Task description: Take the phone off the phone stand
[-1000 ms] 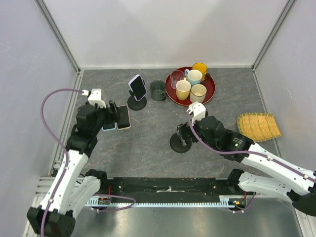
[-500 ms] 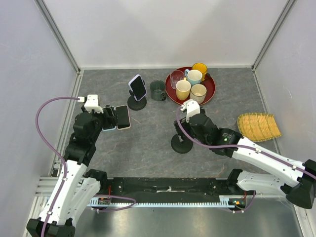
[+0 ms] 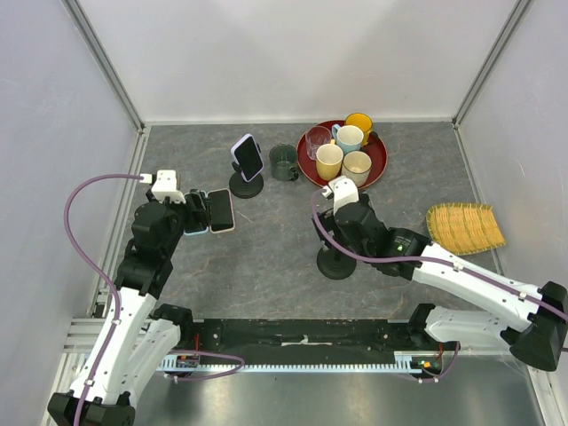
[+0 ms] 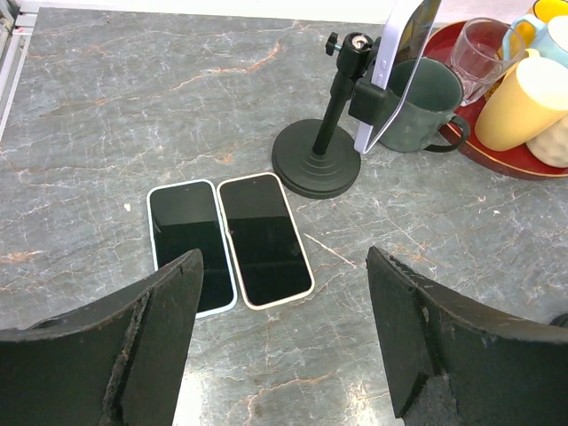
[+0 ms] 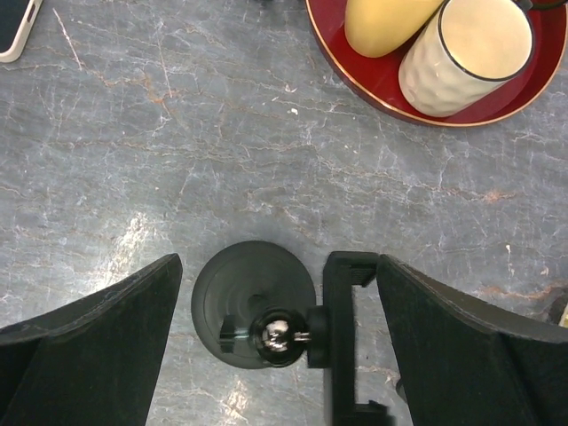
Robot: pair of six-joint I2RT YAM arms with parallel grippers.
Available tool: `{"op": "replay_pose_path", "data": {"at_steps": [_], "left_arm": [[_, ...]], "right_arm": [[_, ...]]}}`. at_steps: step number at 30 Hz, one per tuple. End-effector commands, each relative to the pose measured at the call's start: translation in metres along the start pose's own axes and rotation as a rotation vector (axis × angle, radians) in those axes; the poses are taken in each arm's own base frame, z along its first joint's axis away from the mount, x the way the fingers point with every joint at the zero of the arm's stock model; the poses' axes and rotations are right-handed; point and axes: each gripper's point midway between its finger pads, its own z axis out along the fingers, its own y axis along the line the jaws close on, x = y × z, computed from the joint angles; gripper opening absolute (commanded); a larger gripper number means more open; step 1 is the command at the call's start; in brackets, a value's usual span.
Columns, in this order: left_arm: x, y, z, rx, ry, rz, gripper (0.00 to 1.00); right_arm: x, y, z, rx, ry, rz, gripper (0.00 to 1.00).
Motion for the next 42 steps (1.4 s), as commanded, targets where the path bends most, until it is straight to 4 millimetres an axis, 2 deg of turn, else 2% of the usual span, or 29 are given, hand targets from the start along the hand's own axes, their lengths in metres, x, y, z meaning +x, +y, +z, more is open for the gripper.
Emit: {"op": "replay_pose_path", "data": {"at_steps": [1, 4, 7, 10, 19, 26, 30, 36, 42], "left_arm": [[-0.014, -0.003, -0.001, 0.017, -0.046, 0.029, 0.8], [-0.015, -0.003, -0.001, 0.018, -0.049, 0.029, 0.8], [-0.014, -0.004, -0.001, 0.02, -0.045, 0.029, 0.8], [-0.014, -0.004, -0.001, 0.022, -0.045, 0.029, 0.8], [-0.019, 0.001, -0.005, -0.008, -0.074, 0.023, 0.8], [-0.021, 0.006, -0.008, -0.035, -0.088, 0.02, 0.8], [-0.021, 0.007, -0.008, -0.042, -0.092, 0.019, 0.8], [-0.024, 0.011, -0.01, -0.061, -0.107, 0.015, 0.8], [-0.029, 0.017, -0.016, -0.092, -0.143, 0.007, 0.8]], "right_arm": [[-0.007, -0.003, -0.014, -0.015, -0.002, 0.027, 0.98], [-0.02, 0.0, -0.027, -0.063, -0.038, 0.054, 0.98], [-0.039, 0.012, -0.042, -0.165, -0.087, 0.081, 0.98], [-0.047, 0.031, -0.051, -0.283, -0.092, 0.081, 0.97], [-0.023, 0.095, -0.039, -0.463, 0.02, 0.038, 0.96], [0.015, 0.134, -0.03, -0.532, 0.143, -0.034, 0.96], [0.053, 0.15, -0.022, -0.553, 0.248, -0.083, 0.96], [0.108, 0.154, -0.008, -0.516, 0.401, -0.118, 0.96], [0.147, 0.152, 0.001, -0.496, 0.51, -0.151, 0.97]]}}
